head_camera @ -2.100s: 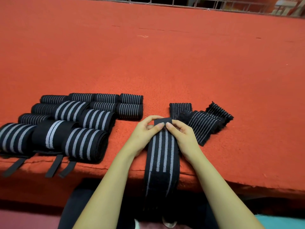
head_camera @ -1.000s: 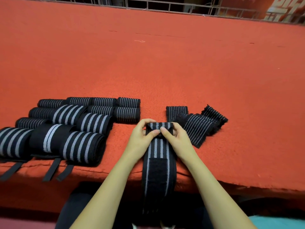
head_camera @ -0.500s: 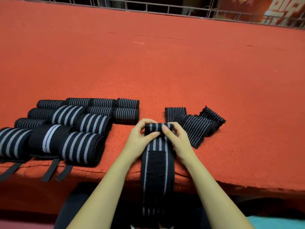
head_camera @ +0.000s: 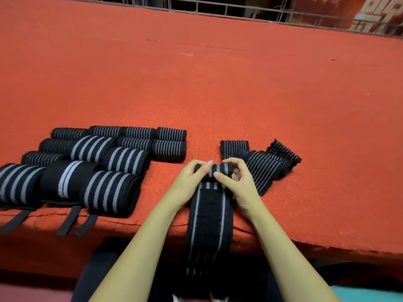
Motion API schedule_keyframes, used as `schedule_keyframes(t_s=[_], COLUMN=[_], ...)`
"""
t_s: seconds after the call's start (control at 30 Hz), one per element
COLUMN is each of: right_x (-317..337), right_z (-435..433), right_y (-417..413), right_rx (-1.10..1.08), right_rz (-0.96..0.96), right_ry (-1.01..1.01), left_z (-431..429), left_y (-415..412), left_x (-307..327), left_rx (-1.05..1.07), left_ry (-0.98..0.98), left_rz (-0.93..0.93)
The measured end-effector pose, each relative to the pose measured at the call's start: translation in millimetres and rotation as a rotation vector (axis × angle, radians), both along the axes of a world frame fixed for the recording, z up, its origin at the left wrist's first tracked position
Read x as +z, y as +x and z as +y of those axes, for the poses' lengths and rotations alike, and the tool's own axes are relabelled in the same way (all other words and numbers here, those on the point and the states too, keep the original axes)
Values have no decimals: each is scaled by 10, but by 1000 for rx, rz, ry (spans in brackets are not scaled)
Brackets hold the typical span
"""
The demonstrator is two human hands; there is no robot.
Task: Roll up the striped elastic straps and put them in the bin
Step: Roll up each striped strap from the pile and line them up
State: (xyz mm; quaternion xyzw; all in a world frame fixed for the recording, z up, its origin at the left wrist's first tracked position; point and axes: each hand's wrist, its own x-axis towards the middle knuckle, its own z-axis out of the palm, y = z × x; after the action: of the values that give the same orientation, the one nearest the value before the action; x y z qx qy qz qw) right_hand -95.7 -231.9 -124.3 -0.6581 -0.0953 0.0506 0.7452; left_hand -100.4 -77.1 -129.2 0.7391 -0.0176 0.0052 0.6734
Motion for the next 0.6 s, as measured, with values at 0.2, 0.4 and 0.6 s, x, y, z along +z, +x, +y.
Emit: schedule_keyframes(t_s=[0.2, 0.4, 0.6], right_x=[-7, -44, -48], right_z=[63, 22, 66], right_y=[5, 11, 13], right_rx=[-7, 15, 57], right_rz=[-1, -25, -109], right_ry=[-158, -125, -294], left_z=[3, 1, -73], left_y=[-84, -56, -54], left_x=[-35, -23, 82], left_rx=[29, 26, -23], left_ry=[-17, -52, 72], left_rz=[-94, -70, 2])
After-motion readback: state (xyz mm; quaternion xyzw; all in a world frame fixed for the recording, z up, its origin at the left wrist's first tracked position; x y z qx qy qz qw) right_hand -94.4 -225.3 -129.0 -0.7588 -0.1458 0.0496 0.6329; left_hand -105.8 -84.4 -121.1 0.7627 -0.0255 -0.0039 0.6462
